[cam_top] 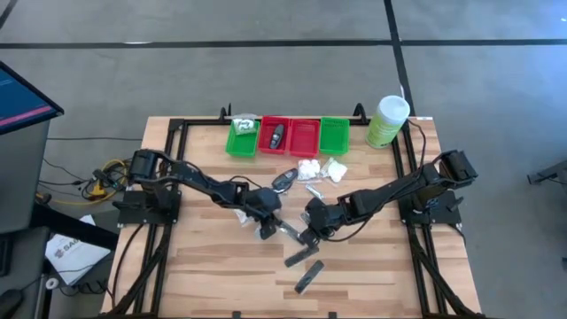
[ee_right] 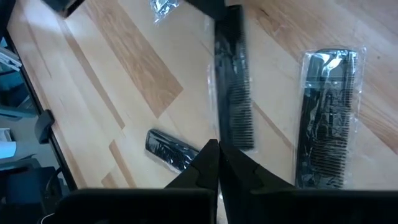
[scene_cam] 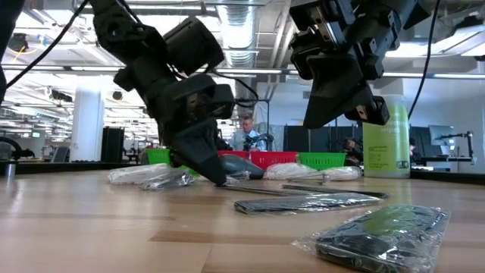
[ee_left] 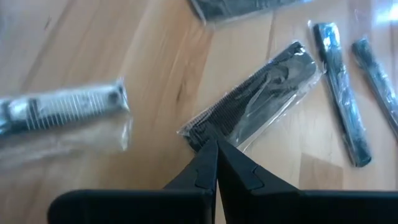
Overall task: Pick & Place Travel size toiletries
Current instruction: Put the comb into the right red basket
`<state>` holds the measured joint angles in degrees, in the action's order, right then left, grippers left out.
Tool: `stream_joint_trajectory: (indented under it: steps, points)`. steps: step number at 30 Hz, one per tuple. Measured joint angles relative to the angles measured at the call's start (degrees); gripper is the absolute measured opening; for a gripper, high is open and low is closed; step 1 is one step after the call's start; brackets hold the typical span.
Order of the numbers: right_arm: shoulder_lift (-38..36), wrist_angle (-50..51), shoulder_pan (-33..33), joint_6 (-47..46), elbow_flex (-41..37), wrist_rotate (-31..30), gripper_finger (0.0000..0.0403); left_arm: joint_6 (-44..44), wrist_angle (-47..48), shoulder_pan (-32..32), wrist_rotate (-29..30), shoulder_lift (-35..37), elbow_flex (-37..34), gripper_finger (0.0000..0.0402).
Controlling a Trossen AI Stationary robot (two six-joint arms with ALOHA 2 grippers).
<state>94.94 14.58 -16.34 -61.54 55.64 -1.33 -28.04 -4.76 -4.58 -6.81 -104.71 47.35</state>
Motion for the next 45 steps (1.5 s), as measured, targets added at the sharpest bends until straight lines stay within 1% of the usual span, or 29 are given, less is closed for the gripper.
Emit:
stream_joint_trajectory:
  steps: [8,11,14,16,19,21,22,24,26,32,35,37,40,45]
  points:
    - [0.0,-0.03,0.35,-0.02,-0.02,-0.19,0.0001,-9.66,4.95,-5.78,5.25,3.8,-0.44,0.0002]
    - [0.0,-0.58,0.39,0.21,-0.02,-0.2,0.0001,-8.92,4.0,-7.5,7.59,6.23,-0.34,0.0002]
    - [0.0,-2.55,0.39,1.37,-0.02,-0.21,0.0001,-5.68,2.13,-7.87,7.89,6.98,-0.26,0.0002]
    - [0.0,-4.35,0.4,2.26,-0.02,-0.21,0.0001,-2.71,0.6,-7.58,5.68,6.37,-0.33,0.0002]
    - [0.0,-7.43,0.7,4.09,-0.02,-0.17,0.0001,0.83,-3.88,-6.69,-0.13,3.87,0.0,0.0002]
    - [-0.01,-8.8,0.67,5.31,-0.02,-0.15,0.0002,3.01,-4.24,-6.3,-3.29,1.64,0.39,0.0002]
    - [-0.01,-9.32,0.68,5.89,-0.02,-0.13,0.0005,3.92,-4.23,-6.25,-3.86,0.73,0.74,0.0002]
    - [0.0,-9.84,0.68,6.4,-0.02,0.0,0.0019,5.13,-3.96,-6.25,-3.92,0.16,0.78,0.0002]
    - [-0.02,-9.9,0.54,7.37,-0.02,0.04,0.0043,5.36,-4.12,-6.25,-2.88,-0.12,0.69,0.0002]
    - [0.0,-9.02,-0.63,8.12,-0.02,-0.39,0.0144,5.9,-3.62,-6.23,-2.49,-0.14,0.52,0.0002]
    - [0.0,-7.34,-0.7,8.15,-0.02,-2.54,0.0193,5.96,-2.71,-6.23,-1.55,-0.14,0.52,0.0002]
    - [0.0,-6.7,-0.66,8.04,-0.02,-3.68,0.022,6.25,-1.83,-6.23,-1.03,-0.14,0.52,0.0002]
    - [0.0,-6.87,0.0,6.78,-0.02,-3.86,0.0243,6.43,-0.75,-6.32,-0.04,-0.09,0.5,0.0002]
    - [0.0,-6.65,1.25,6.06,-0.02,-3.58,0.0246,6.27,-1.47,-5.99,1.01,0.18,-0.73,0.0002]
